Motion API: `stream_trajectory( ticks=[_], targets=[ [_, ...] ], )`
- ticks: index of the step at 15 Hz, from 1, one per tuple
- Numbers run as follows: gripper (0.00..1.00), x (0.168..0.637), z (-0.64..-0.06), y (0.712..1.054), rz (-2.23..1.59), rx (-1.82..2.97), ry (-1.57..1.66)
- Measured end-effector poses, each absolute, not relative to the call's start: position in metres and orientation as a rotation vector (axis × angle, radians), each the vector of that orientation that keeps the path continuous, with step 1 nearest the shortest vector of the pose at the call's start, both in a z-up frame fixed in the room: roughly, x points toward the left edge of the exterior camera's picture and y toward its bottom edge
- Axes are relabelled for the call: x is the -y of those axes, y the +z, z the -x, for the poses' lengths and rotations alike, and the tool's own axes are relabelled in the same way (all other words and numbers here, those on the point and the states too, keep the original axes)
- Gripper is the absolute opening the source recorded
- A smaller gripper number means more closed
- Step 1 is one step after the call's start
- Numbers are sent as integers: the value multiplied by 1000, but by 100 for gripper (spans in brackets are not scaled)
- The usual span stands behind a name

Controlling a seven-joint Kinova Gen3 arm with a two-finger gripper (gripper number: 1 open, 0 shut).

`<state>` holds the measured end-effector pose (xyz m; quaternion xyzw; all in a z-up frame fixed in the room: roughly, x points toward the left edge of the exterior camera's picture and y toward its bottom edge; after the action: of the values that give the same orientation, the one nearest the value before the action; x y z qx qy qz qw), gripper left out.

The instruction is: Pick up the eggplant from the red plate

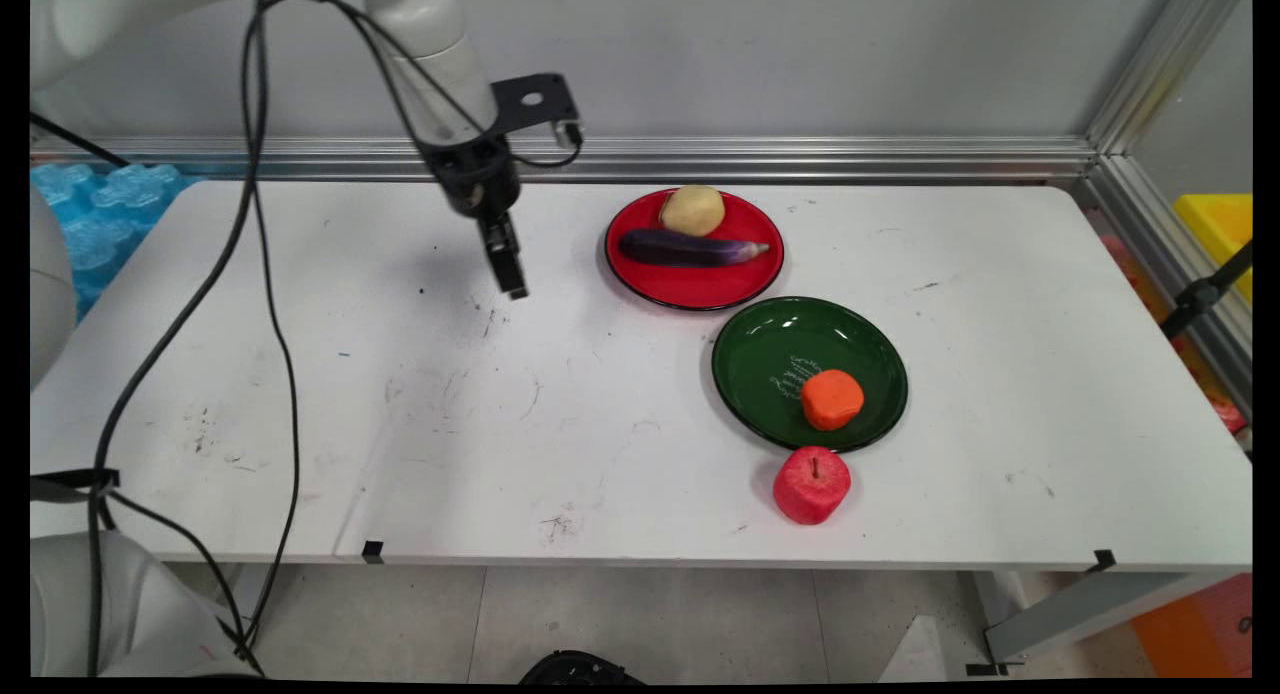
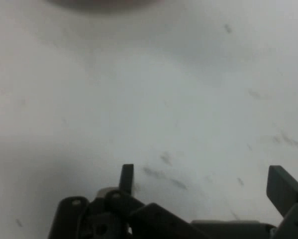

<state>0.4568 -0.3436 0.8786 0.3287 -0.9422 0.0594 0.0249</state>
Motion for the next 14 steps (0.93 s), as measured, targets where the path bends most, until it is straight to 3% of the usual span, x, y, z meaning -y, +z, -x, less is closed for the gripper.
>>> stream_trajectory(
  ticks=[7,14],
  targets=[
    [100,414,-435,862,-860,2858,277],
    [100,451,-426,835,-738,2825,284]
  ],
)
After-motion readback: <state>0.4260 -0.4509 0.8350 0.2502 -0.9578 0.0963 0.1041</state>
